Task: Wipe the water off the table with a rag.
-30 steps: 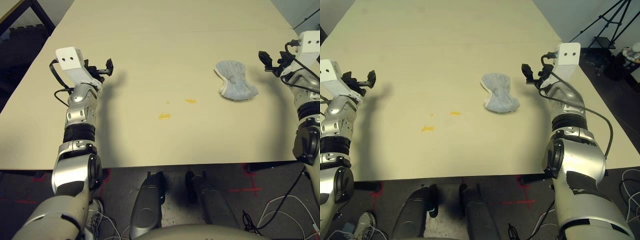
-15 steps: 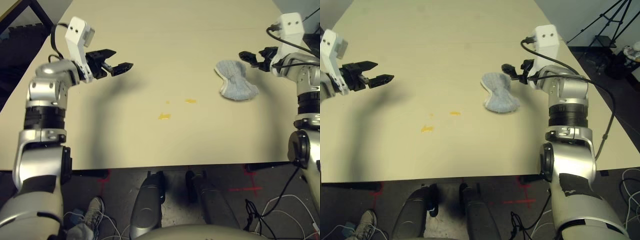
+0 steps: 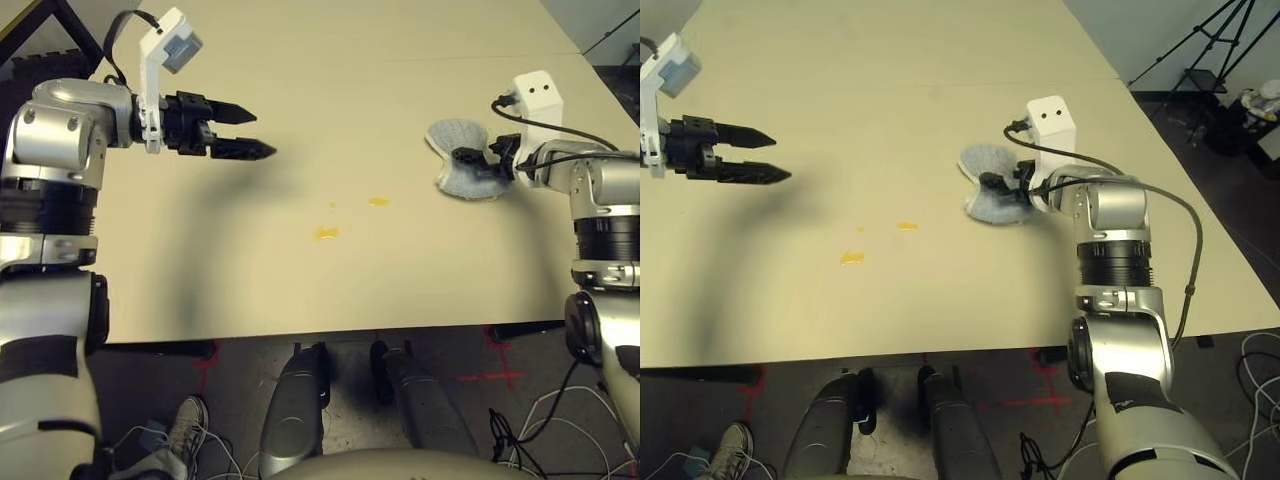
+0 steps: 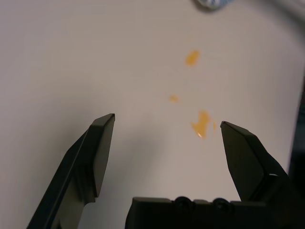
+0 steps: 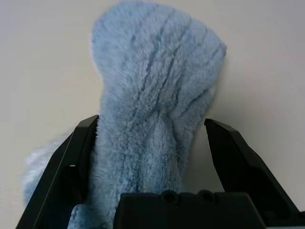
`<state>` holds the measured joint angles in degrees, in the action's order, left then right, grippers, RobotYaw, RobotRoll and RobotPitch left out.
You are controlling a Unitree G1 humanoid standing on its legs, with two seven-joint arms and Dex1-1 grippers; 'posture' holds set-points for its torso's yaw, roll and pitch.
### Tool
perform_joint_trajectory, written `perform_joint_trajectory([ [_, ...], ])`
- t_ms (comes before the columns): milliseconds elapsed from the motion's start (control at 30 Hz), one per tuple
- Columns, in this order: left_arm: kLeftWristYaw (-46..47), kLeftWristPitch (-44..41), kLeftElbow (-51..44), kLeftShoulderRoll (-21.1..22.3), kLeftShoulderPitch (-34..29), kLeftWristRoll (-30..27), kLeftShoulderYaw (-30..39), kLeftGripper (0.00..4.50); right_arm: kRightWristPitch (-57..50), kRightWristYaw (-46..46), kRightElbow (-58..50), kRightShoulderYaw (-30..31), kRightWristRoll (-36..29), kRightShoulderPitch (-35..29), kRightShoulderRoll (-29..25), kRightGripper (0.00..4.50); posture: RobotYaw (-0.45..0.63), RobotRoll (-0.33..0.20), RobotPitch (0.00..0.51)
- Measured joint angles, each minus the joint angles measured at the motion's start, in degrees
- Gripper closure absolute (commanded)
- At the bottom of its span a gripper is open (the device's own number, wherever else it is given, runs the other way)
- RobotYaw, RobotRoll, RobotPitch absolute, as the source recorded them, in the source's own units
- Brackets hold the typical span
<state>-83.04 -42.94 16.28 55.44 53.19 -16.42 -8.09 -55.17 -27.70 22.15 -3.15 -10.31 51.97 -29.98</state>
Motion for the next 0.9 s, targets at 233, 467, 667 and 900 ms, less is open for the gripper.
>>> perform_joint_trajectory([
  [233,-0.97,-2.46,-5.18,1.1,-3.58,-1.52,-0.08,0.0,4.66,-0.39,6.97,0.46,0.55,1.2,0.85,0.86,0.26,0.0,0.248],
  [467,-0.57,-3.82,-7.4,2.19,-5.55,-2.14,-0.06,0.0,7.33,-2.19,8.6,1.01,0.8,2.33,1.28,3.03,0.28,0.0,0.265],
  [667,-0.2,-5.13,-9.67,4.01,-7.69,-3.31,0.27,0.0,5.59,-9.04,1.89,4.58,-0.18,2.47,0.91,4.25,0.29,0.0,0.273],
  [900,0.57,-6.24,-11.53,6.31,-9.61,-4.56,1.3,0.0,-9.52,-19.27,-24.79,11.16,-8.97,-0.41,-1.91,4.26,0.32,0.0,0.28],
])
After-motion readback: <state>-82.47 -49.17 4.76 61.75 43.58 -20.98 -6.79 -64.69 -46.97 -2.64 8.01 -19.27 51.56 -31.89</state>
